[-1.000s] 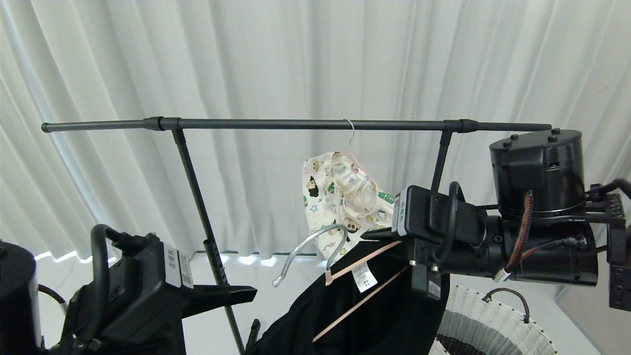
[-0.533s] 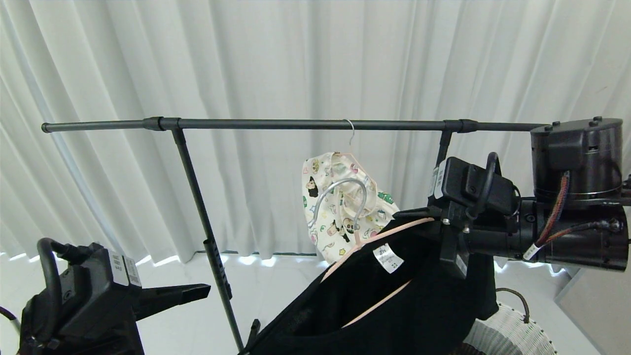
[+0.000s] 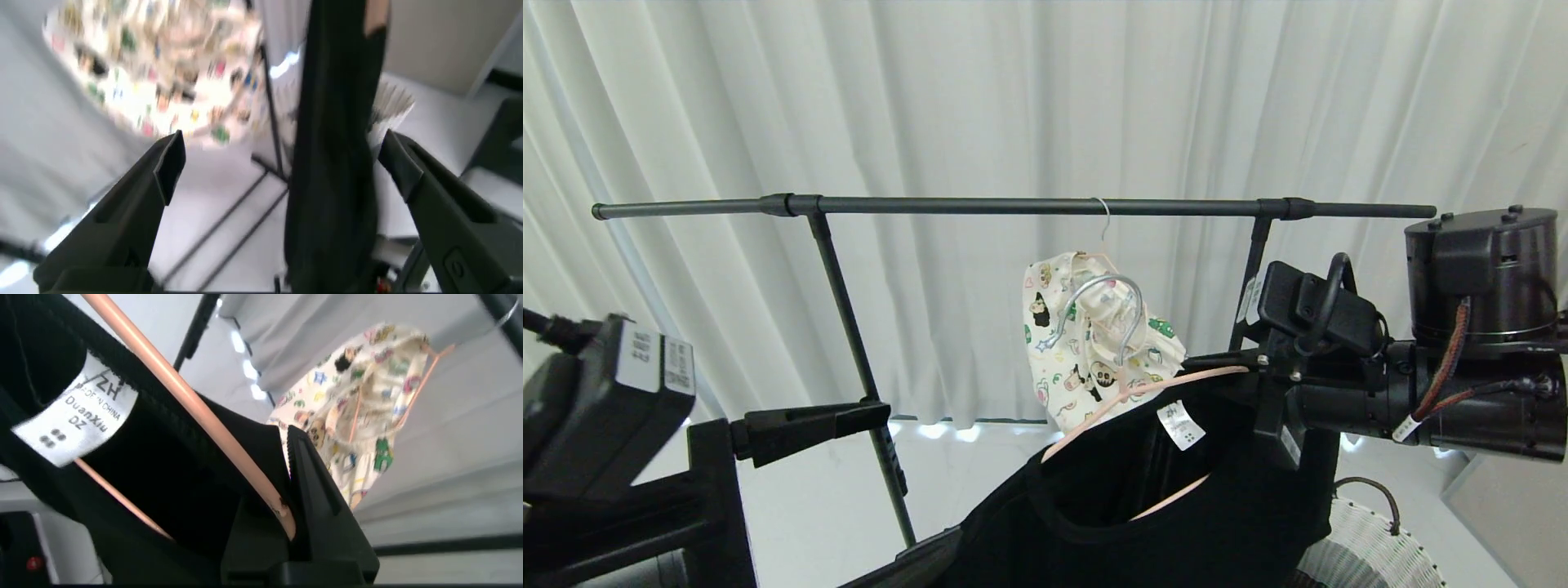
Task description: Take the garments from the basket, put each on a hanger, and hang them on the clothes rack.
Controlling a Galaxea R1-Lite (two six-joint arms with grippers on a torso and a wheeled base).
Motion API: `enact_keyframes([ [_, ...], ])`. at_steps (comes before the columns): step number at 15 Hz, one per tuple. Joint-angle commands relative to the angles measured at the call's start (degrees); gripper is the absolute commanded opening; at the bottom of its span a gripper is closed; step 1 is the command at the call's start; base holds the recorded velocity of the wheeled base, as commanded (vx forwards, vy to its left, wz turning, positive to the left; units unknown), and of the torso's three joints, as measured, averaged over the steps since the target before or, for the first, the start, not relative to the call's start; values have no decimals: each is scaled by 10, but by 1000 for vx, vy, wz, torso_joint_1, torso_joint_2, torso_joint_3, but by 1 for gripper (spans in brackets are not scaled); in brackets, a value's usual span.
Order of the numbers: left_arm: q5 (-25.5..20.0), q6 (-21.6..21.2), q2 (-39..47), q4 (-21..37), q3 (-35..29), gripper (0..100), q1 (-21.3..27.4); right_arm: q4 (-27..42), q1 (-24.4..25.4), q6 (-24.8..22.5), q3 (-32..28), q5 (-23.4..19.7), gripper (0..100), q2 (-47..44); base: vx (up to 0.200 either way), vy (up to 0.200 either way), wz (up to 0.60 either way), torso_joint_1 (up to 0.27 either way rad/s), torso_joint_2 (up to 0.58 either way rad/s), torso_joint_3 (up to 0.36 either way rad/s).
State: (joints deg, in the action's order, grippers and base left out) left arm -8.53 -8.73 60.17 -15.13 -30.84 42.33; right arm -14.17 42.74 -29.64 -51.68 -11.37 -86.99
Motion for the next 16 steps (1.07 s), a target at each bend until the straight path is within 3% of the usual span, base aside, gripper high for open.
enact_keyframes([
  [1, 0, 0, 6, -1, -24, 100, 10, -10, 1, 11, 8, 4, 0, 1, 0, 0, 0, 0, 0, 0],
  [5, 3, 5, 2, -1, -18, 100, 8, -40, 1, 26, 23, 21, 0, 2, 0, 0, 0, 0, 0, 0],
  [7, 5, -3, -8, -1, 41, 100, -29, -45, -4, 29, 23, 23, 0, 5, 0, 0, 0, 0, 0, 0],
  [10, -1, -52, -11, -2, 99, 100, -98, -45, -18, 34, 23, 28, 0, 18, 0, 0, 0, 0, 0, 0],
  [16, -24, -54, 4, -2, 133, 100, -129, -45, -42, 36, 22, 30, 0, 45, 0, 0, 0, 0, 0, 0],
])
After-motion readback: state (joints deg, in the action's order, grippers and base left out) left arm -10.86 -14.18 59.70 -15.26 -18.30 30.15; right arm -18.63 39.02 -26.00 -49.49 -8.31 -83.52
